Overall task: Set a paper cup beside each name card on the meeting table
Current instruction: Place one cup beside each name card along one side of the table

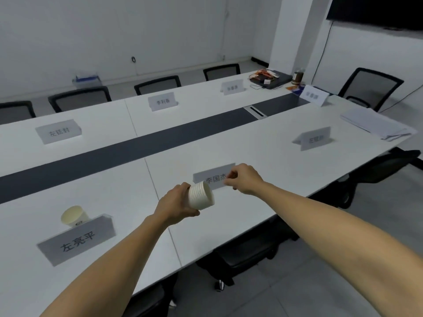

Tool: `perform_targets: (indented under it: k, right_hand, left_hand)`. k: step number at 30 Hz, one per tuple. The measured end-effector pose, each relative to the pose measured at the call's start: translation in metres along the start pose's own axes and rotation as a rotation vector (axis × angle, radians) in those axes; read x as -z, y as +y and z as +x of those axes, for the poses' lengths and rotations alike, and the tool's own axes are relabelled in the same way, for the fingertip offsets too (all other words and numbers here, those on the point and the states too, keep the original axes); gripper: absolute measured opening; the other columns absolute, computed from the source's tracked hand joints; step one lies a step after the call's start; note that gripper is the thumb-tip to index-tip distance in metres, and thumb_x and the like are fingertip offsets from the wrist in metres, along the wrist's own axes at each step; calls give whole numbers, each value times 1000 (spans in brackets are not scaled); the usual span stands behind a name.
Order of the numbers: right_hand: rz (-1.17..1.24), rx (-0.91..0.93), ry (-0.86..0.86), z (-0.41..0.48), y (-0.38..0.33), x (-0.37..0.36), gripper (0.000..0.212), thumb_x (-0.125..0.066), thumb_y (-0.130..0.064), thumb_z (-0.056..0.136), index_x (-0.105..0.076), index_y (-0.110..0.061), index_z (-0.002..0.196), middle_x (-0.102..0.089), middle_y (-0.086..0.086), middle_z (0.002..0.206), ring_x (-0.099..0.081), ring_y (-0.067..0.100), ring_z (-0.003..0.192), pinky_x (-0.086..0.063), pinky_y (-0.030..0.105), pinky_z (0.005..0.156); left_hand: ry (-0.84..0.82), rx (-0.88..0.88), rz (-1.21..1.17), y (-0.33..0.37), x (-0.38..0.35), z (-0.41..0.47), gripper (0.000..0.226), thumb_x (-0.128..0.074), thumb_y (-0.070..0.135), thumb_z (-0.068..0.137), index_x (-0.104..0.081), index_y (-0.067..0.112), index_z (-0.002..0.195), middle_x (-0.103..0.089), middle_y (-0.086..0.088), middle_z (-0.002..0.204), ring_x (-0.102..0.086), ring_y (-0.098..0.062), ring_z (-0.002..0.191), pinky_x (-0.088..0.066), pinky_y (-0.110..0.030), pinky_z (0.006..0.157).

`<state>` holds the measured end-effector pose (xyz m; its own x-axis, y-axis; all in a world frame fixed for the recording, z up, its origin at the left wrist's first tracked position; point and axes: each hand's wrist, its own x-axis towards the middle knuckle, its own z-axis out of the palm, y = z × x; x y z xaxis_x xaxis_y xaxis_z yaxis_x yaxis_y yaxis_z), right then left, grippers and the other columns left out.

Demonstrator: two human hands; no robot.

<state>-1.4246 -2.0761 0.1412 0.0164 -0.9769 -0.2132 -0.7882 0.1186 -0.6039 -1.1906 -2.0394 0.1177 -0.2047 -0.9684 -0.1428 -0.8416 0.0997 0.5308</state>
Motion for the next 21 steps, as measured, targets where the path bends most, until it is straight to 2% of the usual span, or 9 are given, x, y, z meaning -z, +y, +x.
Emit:
perform_targets:
  k: [2, 5, 8, 12, 14, 18, 21]
  right_hand:
    - [41, 22, -61, 8, 7, 6, 13, -75, -26, 84, -68, -15, 86, -72, 2, 98, -72, 22, 80, -59, 31, 65]
    - [121, 58, -130, 26, 7, 11, 15, -80, -22, 81, -68, -13, 81, -72, 8, 92, -68, 20, 75, -50, 26, 56]
    - [156, 75, -159, 47, -1, 8, 14, -79, -18, 81, -70, -8, 84, -71, 10, 86, -66, 20, 75, -48, 24, 54]
    - [172, 103, -144, 83, -14, 5, 5, -75, -13, 83, -71, -11, 83, -71, 7, 83, -68, 21, 76, -55, 27, 62]
    - [209, 108, -144, 102, -24, 9, 4, -74, -10, 83, -71, -10, 82, -70, 6, 83, -66, 17, 73, -54, 25, 60]
    - [263, 113, -178, 135, -37, 20, 10, -72, -6, 84, -68, -12, 76, -70, 7, 82, -67, 20, 75, -55, 26, 61]
    - [261, 128, -197, 154, -40, 20, 3, -71, -5, 84, -69, -7, 84, -71, 10, 86, -67, 23, 77, -58, 30, 66]
  left_hand:
    - [0, 0, -6, 12, -9, 5, 68, -85, 34, 62, -49, 27, 119, -57, 5, 108, -57, -18, 96, -56, -40, 83]
    - [20, 5, -21, 23, -13, 20, 68, -86, 35, 61, -49, 28, 118, -57, 6, 107, -57, -18, 96, -57, -39, 81]
    - [44, -3, -35, 25, -9, 38, 69, -87, 34, 60, -49, 27, 118, -56, 5, 108, -57, -18, 97, -59, -38, 80]
    - [85, -4, -70, 20, 4, 73, 69, -88, 32, 61, -50, 25, 118, -57, 4, 110, -58, -20, 98, -60, -37, 82]
    - [95, 3, -88, 16, 15, 92, 69, -88, 30, 61, -50, 26, 118, -57, 4, 110, -59, -20, 99, -60, -37, 82]
    - [101, -3, -98, 11, 34, 124, 68, -88, 30, 61, -50, 26, 117, -57, 3, 111, -59, -21, 100, -60, -38, 83]
    - [98, 4, -102, 4, 37, 139, 69, -88, 31, 61, -50, 26, 119, -57, 3, 113, -59, -21, 101, -60, -37, 83]
